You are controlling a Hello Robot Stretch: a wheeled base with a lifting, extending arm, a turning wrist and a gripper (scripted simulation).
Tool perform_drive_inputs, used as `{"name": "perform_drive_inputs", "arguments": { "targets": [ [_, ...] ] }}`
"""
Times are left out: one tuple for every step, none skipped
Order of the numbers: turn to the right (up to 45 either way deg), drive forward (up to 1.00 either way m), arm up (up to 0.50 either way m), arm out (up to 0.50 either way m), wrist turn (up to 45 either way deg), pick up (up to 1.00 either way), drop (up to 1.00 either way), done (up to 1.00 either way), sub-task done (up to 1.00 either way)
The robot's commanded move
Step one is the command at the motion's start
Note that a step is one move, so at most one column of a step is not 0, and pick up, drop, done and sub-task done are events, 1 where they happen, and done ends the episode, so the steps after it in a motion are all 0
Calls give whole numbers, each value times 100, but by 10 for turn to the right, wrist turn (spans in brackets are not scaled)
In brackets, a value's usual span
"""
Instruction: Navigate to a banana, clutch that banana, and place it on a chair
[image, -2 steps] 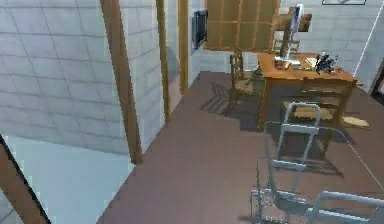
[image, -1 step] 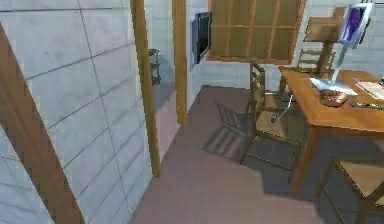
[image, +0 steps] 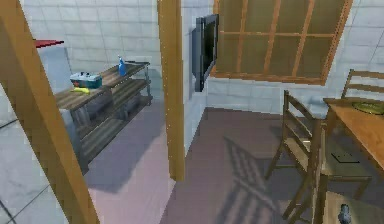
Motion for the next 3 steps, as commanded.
{"name": "perform_drive_inputs", "arguments": {
  "targets": [
    [0, 50, 0, 0, 0, 0, 0, 0, 0],
    [-300, 0, 0, 0, 0, 0, 0, 0, 0],
    [0, 20, 0, 0, 0, 0, 0, 0, 0]
  ]
}}
